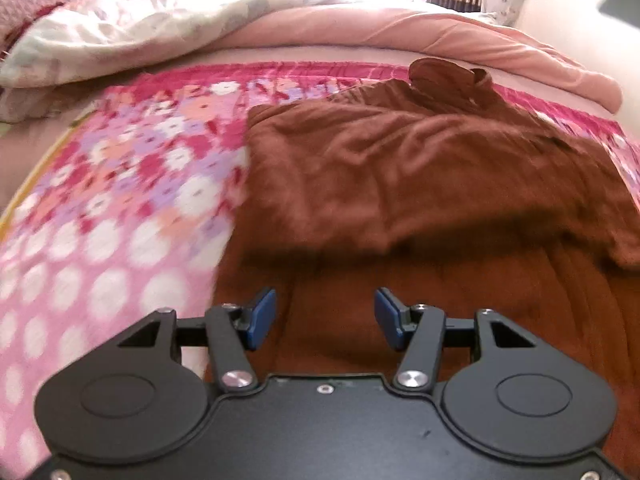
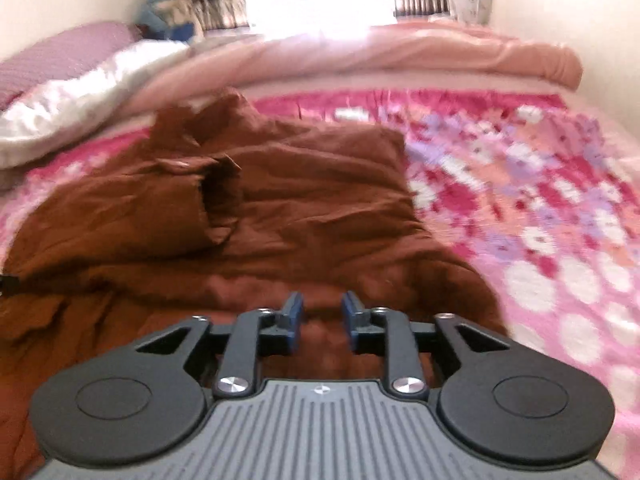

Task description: Fold large clothes

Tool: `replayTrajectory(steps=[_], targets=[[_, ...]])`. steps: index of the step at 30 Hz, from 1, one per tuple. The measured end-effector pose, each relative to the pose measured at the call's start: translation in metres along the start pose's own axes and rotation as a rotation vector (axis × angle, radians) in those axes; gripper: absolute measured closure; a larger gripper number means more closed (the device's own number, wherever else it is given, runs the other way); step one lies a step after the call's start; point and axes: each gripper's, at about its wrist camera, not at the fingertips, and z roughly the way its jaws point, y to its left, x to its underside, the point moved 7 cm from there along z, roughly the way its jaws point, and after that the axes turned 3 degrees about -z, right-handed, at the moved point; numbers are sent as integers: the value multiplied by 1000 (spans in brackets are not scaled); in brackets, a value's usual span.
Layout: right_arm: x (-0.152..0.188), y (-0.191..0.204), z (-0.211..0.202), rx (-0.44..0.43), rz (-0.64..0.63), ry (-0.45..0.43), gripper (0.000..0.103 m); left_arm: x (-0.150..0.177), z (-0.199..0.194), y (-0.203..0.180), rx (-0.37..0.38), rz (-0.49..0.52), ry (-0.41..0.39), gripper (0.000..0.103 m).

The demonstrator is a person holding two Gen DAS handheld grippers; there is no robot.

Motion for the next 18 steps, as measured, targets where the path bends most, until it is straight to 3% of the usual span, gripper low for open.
replayTrajectory(steps=[5, 7, 9, 18], targets=[[42, -25, -80, 5, -24, -58, 55, 73, -48, 22, 4, -7, 10, 44], [62, -32, -102, 18, -39, -69, 44, 100, -57, 31, 22, -37, 31, 43], [80, -40, -114, 46, -30, -67, 43, 117, -64, 39, 20, -69, 32, 42], [136, -69, -124, 93, 91, -60, 42, 138, -86, 53, 70, -136, 18, 40]])
